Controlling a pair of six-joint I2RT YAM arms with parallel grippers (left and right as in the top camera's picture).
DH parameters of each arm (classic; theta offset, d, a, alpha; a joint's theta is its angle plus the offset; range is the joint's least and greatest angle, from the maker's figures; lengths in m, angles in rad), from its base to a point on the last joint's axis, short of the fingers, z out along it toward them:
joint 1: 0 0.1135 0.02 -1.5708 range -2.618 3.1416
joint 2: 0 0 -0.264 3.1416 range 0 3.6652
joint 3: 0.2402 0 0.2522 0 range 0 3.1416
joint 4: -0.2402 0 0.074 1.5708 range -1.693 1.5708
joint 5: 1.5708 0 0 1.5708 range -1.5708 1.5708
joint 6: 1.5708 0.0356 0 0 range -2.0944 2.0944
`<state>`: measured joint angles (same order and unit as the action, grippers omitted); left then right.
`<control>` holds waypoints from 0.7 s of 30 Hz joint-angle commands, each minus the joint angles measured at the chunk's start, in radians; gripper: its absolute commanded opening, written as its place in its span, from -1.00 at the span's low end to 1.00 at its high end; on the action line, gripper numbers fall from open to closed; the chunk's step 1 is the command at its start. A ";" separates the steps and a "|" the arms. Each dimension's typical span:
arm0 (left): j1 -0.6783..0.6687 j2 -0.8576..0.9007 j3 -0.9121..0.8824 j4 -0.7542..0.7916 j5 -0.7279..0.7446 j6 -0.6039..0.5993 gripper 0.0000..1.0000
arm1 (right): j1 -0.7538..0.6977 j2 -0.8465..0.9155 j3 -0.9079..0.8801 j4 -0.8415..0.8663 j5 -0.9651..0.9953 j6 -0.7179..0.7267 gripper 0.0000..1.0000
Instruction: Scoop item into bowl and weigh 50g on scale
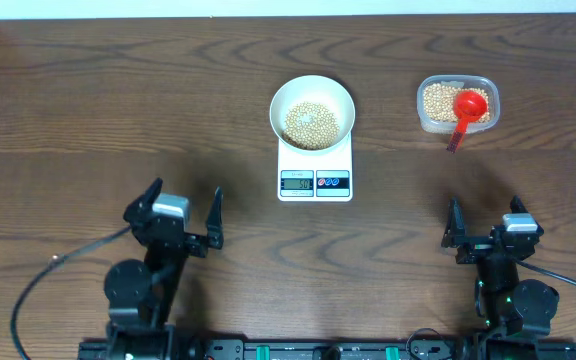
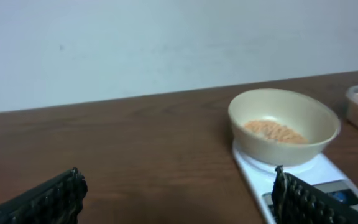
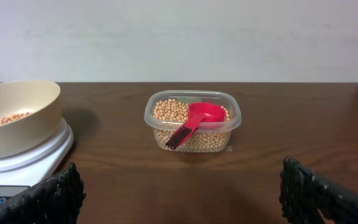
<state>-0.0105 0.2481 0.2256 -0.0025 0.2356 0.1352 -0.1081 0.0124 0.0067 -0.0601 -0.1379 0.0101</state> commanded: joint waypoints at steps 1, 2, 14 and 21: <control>0.028 -0.091 -0.076 0.032 -0.054 0.003 0.95 | 0.005 -0.007 -0.001 -0.005 0.000 -0.005 0.98; 0.035 -0.112 -0.093 0.032 -0.062 0.002 0.95 | 0.005 -0.007 -0.001 -0.005 0.000 -0.005 0.99; 0.066 -0.247 -0.222 -0.048 -0.072 0.003 0.95 | 0.005 -0.007 -0.001 -0.005 0.000 -0.005 0.98; 0.066 -0.244 -0.222 -0.056 -0.072 0.002 0.95 | 0.005 -0.007 -0.001 -0.005 0.000 -0.005 0.99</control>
<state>0.0509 0.0109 0.0174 -0.0174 0.1577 0.1352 -0.1081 0.0120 0.0067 -0.0601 -0.1375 0.0101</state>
